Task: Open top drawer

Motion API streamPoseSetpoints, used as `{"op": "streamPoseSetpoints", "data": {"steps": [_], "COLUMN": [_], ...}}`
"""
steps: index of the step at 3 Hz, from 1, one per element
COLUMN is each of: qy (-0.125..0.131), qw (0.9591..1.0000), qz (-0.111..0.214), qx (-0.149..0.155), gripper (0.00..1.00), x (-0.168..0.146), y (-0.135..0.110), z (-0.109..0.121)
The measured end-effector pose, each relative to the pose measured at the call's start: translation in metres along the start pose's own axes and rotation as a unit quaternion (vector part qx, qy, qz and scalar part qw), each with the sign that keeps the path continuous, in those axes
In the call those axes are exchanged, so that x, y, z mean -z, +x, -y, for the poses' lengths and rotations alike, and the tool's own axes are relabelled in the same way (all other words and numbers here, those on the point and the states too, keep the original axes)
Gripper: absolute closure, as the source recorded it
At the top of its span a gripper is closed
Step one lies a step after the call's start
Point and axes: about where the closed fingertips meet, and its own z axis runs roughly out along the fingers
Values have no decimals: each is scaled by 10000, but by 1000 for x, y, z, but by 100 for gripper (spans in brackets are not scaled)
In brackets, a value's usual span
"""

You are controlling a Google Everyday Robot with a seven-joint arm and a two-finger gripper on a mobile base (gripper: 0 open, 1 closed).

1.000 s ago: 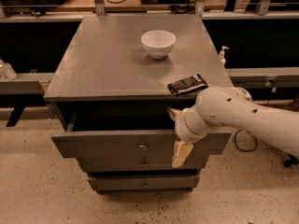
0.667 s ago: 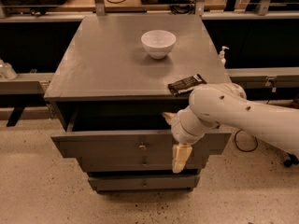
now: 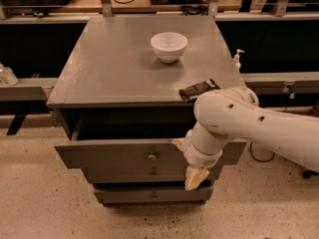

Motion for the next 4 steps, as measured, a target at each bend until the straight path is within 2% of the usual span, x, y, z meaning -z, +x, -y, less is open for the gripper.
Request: {"op": "streamPoseSetpoints", "data": {"steps": [1, 2, 3, 4], "qy": [-143, -180, 23, 358], "qw": [9999, 9997, 9990, 9979], "qz": [-41, 75, 193, 87], "qx": [36, 167, 395, 535], "gripper": [64, 75, 57, 34], "x": [2, 13, 34, 51], "y": [0, -7, -20, -29], "z": [-8, -16, -16, 2]}}
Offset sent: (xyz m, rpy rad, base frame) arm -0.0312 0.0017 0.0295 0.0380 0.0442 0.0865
